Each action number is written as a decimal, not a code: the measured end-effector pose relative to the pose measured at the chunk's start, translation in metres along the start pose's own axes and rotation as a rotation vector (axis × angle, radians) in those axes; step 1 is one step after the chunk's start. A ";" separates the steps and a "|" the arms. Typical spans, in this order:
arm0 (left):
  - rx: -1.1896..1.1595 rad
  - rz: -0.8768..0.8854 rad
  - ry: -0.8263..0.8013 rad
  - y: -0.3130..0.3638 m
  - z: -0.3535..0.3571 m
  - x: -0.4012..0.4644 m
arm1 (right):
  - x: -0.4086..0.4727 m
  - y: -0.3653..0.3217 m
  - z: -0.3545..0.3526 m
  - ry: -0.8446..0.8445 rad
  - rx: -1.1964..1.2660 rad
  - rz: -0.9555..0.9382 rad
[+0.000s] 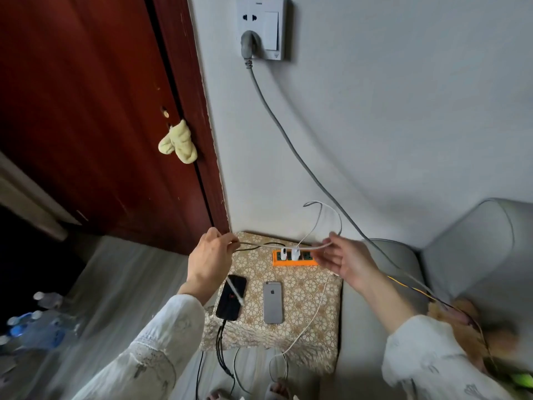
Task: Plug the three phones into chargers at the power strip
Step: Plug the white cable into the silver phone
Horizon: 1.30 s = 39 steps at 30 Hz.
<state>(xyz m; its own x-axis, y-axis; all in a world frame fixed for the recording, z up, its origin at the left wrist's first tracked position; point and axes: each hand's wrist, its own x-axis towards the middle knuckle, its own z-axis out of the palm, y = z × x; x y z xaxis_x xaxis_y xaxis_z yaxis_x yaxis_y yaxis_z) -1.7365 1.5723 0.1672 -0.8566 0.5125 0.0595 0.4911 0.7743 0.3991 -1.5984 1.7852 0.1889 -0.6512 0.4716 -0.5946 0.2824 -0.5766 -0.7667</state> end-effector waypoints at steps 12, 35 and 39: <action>-1.344 -0.420 -0.224 0.018 0.016 -0.002 | -0.001 0.042 -0.023 -0.041 -0.765 0.215; -0.951 -0.102 -1.249 0.039 0.043 -0.046 | 0.035 -0.001 0.014 -0.072 0.010 0.007; -0.942 -0.172 -1.271 0.044 0.064 -0.042 | 0.045 0.005 -0.008 -0.110 -0.082 0.094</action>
<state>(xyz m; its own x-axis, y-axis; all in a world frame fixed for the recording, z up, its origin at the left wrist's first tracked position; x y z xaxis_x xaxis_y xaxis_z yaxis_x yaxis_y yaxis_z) -1.6684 1.6082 0.1237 0.0319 0.7832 -0.6210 -0.2763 0.6040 0.7476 -1.6204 1.8089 0.1566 -0.6912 0.3395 -0.6379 0.3994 -0.5562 -0.7287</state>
